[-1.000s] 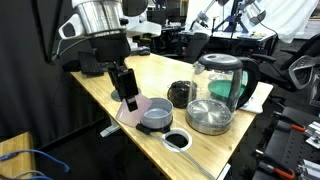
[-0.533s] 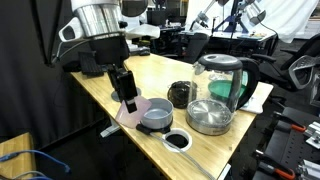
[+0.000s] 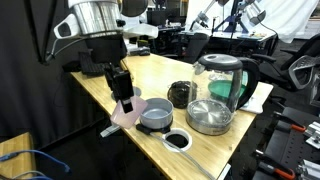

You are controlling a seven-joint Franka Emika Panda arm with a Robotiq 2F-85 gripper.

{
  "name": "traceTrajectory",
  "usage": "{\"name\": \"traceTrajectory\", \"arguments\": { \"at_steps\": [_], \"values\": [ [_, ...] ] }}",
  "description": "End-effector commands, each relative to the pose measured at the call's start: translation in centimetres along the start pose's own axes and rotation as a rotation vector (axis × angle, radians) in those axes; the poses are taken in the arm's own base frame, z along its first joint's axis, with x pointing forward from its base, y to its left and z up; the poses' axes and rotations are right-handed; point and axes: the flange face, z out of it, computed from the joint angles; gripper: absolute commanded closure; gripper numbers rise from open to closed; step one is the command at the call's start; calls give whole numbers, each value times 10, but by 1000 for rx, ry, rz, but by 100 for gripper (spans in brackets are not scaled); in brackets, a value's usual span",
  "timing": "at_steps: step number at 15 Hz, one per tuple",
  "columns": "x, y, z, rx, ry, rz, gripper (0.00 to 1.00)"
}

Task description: Remove the lid from the gray pot then pour some contents from the pink cup into the gray pot

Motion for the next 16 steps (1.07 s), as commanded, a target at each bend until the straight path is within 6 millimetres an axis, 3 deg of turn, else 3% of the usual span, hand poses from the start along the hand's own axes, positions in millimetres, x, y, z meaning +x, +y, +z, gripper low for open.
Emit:
{"name": "traceTrajectory", "arguments": {
  "at_steps": [1, 7, 11, 15, 16],
  "values": [
    [-5, -9, -16, -31, 76, -45, 57],
    [-27, -28, -39, -71, 179, -83, 57],
    [-57, -42, -41, -78, 226, -70, 57],
    [-94, -40, -42, -127, 279, 26, 57],
    [-79, -35, -40, -90, 239, 5, 57]
  ]
}}
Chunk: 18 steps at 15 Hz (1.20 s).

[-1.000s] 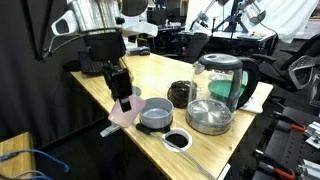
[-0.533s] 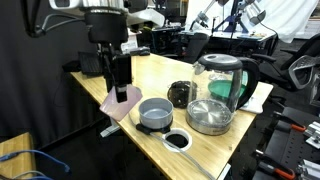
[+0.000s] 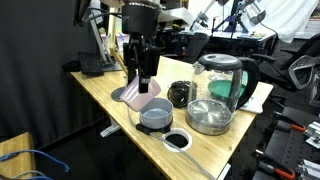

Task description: Remove the lid from the gray pot then pour some contents from the pink cup into the gray pot

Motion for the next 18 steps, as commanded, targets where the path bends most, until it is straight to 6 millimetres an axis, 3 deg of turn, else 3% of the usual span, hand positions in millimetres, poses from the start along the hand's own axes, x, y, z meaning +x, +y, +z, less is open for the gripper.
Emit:
{"name": "traceTrajectory", "arguments": {
  "at_steps": [1, 8, 9, 11, 18],
  "values": [
    [-3, 1, -1, -2, -2, 7, 32],
    [2, -1, 3, 4, -3, 1, 32],
    [1, 3, 0, 17, 31, -6, 57],
    [-2, 10, -3, 40, 95, -17, 57],
    [-46, 32, -14, 86, 244, 19, 57]
  ]
}}
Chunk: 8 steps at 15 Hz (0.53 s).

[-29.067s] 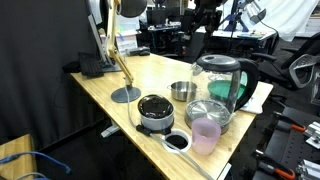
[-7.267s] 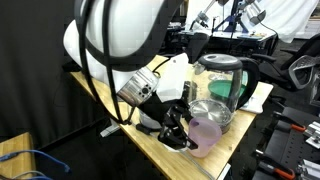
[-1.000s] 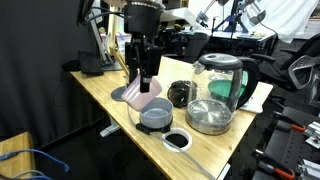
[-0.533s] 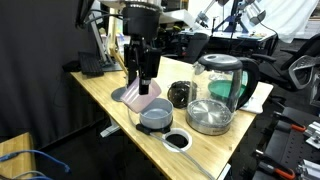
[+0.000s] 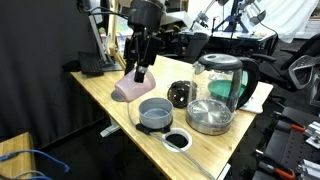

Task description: Remove the lid from the gray pot then pour some contents from the pink cup into the gray pot

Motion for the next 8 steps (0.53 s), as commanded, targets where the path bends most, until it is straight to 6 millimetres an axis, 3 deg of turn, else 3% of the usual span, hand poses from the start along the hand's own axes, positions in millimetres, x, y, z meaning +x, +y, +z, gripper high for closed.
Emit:
{"name": "traceTrajectory", "arguments": {
  "at_steps": [1, 8],
  "values": [
    [-24, 3, -4, 25, 67, 16, 57],
    [-65, 6, 6, 118, 167, 10, 57]
  ]
}}
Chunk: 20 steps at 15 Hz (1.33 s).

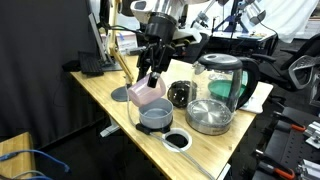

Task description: Remove the lid from the gray pot then pour some contents from the pink cup into the gray pot

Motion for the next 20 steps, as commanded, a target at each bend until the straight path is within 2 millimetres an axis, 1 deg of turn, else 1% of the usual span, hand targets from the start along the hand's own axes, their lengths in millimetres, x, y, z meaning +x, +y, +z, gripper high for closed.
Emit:
{"name": "traceTrajectory", "arguments": {
  "at_steps": [1, 2, 3, 4, 10, 11, 13, 15, 17, 20],
  "values": [
    [-11, -4, -9, 45, 68, -36, 57],
    [-15, -3, -11, 53, 80, -38, 57],
    [-10, 2, -2, 35, 44, -18, 57],
    [-12, 3, -3, 37, 47, -17, 32],
    [-10, 2, 0, 43, 44, -20, 32],
    [-10, 2, 0, 43, 44, -19, 57],
    [-10, 4, -4, 56, 86, -34, 57],
    [-14, 8, -10, 62, 133, -40, 57],
    [-22, 13, -15, 75, 184, -49, 57],
    [-40, 21, -20, 105, 233, -36, 57]
  ]
}}
